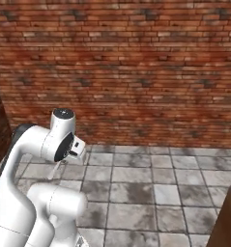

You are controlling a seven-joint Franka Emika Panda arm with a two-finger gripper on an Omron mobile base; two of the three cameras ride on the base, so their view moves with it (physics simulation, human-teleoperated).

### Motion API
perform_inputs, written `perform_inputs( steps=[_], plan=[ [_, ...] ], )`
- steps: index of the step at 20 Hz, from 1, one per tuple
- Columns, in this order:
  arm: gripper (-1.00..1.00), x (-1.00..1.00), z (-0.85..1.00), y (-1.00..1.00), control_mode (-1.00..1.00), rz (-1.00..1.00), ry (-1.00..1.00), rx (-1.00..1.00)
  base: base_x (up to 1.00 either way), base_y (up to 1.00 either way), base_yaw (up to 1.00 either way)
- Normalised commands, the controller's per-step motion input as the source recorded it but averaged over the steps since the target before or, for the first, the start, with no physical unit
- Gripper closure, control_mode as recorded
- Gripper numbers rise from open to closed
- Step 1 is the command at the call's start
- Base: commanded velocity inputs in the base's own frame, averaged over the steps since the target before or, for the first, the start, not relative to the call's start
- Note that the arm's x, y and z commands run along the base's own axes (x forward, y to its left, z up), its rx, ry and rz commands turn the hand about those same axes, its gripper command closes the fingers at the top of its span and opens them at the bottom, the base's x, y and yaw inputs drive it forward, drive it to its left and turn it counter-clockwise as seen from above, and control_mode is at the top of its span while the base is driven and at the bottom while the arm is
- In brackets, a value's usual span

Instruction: Take the fork and place it on the left side of the plate. Then take the spoon and place it on the right side of the plate. Make sure they're directly next to the plate.

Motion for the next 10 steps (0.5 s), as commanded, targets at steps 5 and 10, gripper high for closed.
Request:
perform_inputs(
  steps=[5,10],
  plan=[
    [1.00,0.00,0.00,0.00,1.00,0.00,0.00,0.00,0.77,0.00,-0.46],
    [1.00,0.00,0.00,0.00,1.00,0.00,0.00,0.00,0.70,0.00,-0.50]
  ],
)
